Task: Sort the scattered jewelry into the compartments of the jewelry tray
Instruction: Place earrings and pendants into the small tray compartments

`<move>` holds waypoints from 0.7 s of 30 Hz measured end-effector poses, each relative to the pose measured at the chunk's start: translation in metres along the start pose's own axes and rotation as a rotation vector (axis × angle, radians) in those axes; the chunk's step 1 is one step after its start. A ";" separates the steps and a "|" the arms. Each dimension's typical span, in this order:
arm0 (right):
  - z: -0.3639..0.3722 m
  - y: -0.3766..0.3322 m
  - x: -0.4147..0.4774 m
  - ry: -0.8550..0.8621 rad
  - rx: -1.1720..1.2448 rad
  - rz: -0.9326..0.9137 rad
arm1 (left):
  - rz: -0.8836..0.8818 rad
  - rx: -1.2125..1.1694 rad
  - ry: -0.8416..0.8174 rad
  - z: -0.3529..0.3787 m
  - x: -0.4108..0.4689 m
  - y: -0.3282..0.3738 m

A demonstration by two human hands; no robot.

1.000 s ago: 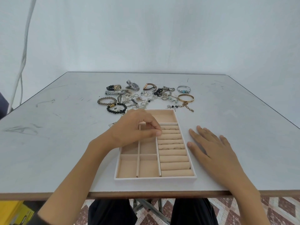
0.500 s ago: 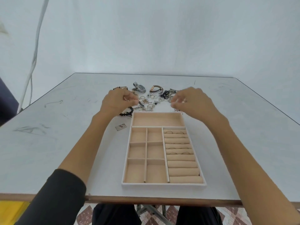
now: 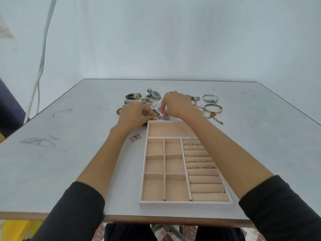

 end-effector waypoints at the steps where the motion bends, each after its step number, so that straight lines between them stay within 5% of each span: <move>1: 0.001 0.000 0.001 0.002 -0.006 -0.004 | 0.013 -0.002 0.013 -0.001 0.000 0.001; 14: -0.025 0.021 -0.020 0.158 0.313 -0.014 | 0.126 -0.285 0.197 -0.040 -0.016 0.015; 21: -0.022 0.022 -0.067 0.079 0.458 -0.111 | 0.191 -0.416 0.176 -0.060 -0.047 0.035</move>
Point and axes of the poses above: each hand's wrist, its own x-axis towards the middle knuckle, its own z-axis out of the palm, y = z × x, the point moved 7 cm from there along x, towards the middle knuckle, and after that the axes turned 7 degrees about -x, right-handed, at the moved point
